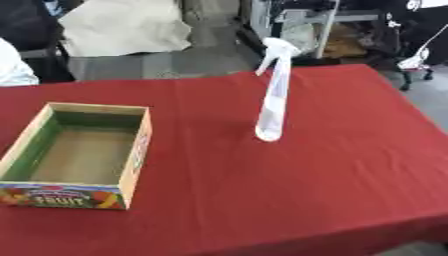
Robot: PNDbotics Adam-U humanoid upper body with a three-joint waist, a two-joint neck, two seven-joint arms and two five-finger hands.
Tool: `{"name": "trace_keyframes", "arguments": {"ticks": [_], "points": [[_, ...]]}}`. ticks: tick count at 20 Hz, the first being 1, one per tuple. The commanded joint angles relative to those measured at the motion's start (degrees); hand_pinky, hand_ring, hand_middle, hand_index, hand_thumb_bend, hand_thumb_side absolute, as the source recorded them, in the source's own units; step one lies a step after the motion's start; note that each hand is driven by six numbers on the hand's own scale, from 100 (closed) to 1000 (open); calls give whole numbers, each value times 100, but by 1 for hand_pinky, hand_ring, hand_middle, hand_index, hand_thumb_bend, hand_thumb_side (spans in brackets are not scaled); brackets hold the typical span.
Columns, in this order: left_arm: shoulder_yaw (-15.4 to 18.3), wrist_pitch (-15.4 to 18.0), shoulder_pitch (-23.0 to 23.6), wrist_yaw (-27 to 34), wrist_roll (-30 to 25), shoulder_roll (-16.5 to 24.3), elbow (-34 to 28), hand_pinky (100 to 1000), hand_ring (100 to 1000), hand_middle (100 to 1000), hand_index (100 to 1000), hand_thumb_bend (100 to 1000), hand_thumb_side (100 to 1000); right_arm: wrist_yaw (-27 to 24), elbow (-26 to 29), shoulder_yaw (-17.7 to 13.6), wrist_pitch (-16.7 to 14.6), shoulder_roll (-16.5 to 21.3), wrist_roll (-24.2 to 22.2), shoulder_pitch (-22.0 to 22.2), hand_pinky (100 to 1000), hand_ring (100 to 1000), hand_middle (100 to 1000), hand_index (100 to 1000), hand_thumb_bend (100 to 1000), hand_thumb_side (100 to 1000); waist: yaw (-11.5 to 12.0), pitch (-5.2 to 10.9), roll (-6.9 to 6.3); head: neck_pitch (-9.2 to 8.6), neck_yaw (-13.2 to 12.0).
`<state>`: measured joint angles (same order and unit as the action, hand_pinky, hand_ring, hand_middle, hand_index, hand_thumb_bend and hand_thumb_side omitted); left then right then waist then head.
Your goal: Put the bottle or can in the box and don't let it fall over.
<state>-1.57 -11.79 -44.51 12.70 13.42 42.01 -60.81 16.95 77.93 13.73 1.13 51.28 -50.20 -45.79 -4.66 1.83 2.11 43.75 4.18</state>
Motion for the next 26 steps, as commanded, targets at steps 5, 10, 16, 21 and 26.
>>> {"name": "trace_keyframes", "arguments": {"ticks": [5, 10, 16, 21, 26], "points": [[206, 127, 263, 189, 137, 502, -626, 755, 788, 766, 840, 967, 664, -254, 176, -323, 70, 356, 265, -53, 904, 889, 879, 871, 480, 210, -18, -94, -25, 37, 53], [406, 169, 609, 380, 390, 711, -1114, 754, 786, 764, 837, 970, 662, -646, 423, -549, 110, 568, 449, 32, 903, 887, 885, 880, 476, 238, -20, -332, -24, 37, 56], [674, 228, 1029, 622, 701, 943, -1763, 754, 786, 764, 837, 973, 661, -1067, 943, -744, 162, 890, 695, 189, 900, 877, 880, 878, 484, 240, -26, -662, -56, -197, -183], [813, 226, 1234, 747, 882, 1075, -2078, 754, 754, 763, 836, 966, 661, -1283, 1181, -840, 223, 1035, 839, 193, 899, 875, 879, 879, 486, 243, -32, -850, -76, -502, -307], [851, 220, 1267, 805, 947, 1105, -2150, 754, 750, 763, 835, 965, 663, -1388, 1234, -825, 243, 1036, 880, 91, 895, 861, 873, 882, 492, 239, -32, -928, -102, -811, -402]]}}
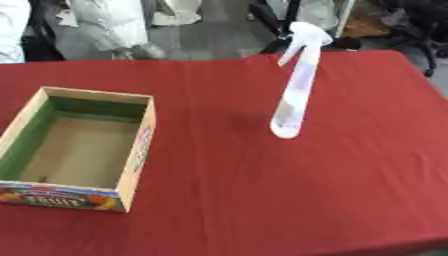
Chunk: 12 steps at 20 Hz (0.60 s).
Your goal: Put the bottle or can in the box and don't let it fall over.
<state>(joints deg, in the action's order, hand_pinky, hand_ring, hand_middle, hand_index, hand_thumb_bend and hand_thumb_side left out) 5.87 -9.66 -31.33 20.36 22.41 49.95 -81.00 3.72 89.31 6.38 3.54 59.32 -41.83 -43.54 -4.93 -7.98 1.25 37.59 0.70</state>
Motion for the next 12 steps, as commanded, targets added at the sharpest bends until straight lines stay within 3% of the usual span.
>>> {"name": "trace_keyframes", "arguments": {"ticks": [1, 6, 12], "points": [[109, 9, -50, 42, 51, 314, -150, 754, 750, 763, 835, 965, 663, -79, 94, -83, 4, 221, 55, -166, 893, 853, 870, 884, 494, 239, 1, 42, -24, -280, -80], [135, 12, -41, 64, 82, 322, -221, 754, 750, 762, 835, 965, 663, 8, -57, 41, 36, 30, 28, -480, 877, 854, 875, 892, 507, 236, 29, 8, -52, -669, -149], [130, 2, -41, 88, 89, 309, -237, 754, 750, 762, 834, 968, 663, 135, -237, 205, -3, -112, -126, -671, 874, 856, 877, 893, 508, 233, 32, 5, -59, -663, -149]]}}
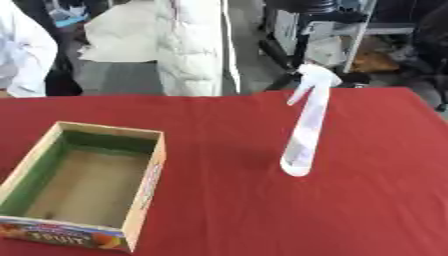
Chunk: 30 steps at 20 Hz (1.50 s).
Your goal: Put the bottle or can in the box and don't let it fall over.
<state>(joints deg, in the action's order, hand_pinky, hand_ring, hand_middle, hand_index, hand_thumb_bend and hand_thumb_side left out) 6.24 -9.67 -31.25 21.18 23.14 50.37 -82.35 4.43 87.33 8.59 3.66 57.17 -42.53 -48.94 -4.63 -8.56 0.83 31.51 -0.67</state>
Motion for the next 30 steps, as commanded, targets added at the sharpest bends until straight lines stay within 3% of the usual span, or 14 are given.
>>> {"name": "trace_keyframes", "arguments": {"ticks": [1, 4, 12, 18, 30], "points": [[93, 2, -48, 6, 16, 266, -103, 754, 750, 762, 834, 968, 663, 73, -49, -12, -21, 98, -66, -138, 874, 856, 877, 893, 508, 233, 1, 63, -16, -52, -12], [80, -5, -74, 5, 7, 247, -104, 754, 751, 761, 833, 970, 663, 158, -38, 150, 38, -9, -186, -244, 879, 859, 877, 890, 516, 216, 26, 55, -2, 216, -89], [109, -2, -44, 43, 15, 257, -196, 753, 751, 762, 833, 970, 663, 106, 85, 257, 194, -78, -107, -330, 875, 866, 881, 890, 529, 208, 86, -92, 32, 411, -392], [113, -8, -35, 57, 21, 238, -268, 753, 751, 762, 833, 968, 664, 111, 113, 265, 288, -138, 77, -420, 871, 864, 879, 889, 544, 207, 117, -186, 34, 410, -518], [97, -14, -57, 77, 4, 166, -328, 753, 752, 763, 832, 961, 664, 356, -495, 438, 432, -703, 328, -983, 862, 861, 875, 889, 562, 206, 201, -235, -8, 296, -283]]}}
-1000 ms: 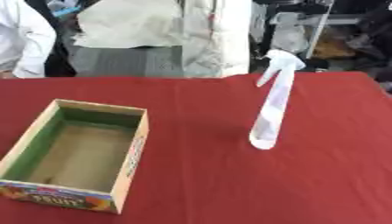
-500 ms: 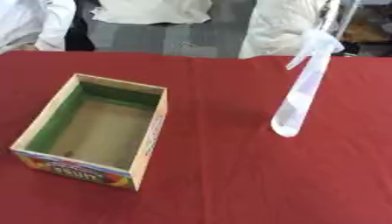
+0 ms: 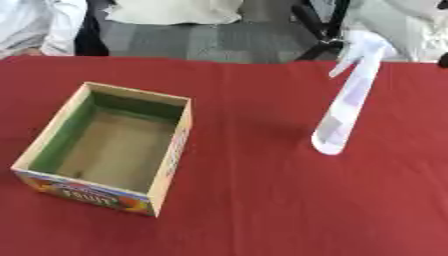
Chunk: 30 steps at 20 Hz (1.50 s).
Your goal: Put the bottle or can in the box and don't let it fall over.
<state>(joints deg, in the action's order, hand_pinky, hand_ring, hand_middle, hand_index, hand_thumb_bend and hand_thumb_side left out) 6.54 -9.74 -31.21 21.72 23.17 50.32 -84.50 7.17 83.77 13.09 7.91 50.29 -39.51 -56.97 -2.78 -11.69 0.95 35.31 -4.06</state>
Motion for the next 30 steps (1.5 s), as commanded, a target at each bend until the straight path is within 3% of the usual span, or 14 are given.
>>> {"name": "trace_keyframes", "arguments": {"ticks": [1, 14, 30], "points": [[64, -7, -66, 24, -2, 165, -118, 753, 752, 763, 832, 961, 664, 108, -214, 9, 4, -76, 17, -228, 862, 861, 876, 889, 563, 205, 28, 76, -23, -88, 80], [41, -21, -142, 56, -25, 95, -141, 753, 753, 763, 831, 954, 665, 294, -742, 182, -104, -627, -106, -623, 859, 861, 873, 888, 575, 195, 145, 34, -31, -188, 272], [24, -35, -178, 45, -65, 126, -171, 755, 753, 763, 831, 946, 665, 299, -863, 129, -130, -632, -105, -741, 856, 838, 842, 869, 558, 177, 257, -104, 11, -298, 304]]}}
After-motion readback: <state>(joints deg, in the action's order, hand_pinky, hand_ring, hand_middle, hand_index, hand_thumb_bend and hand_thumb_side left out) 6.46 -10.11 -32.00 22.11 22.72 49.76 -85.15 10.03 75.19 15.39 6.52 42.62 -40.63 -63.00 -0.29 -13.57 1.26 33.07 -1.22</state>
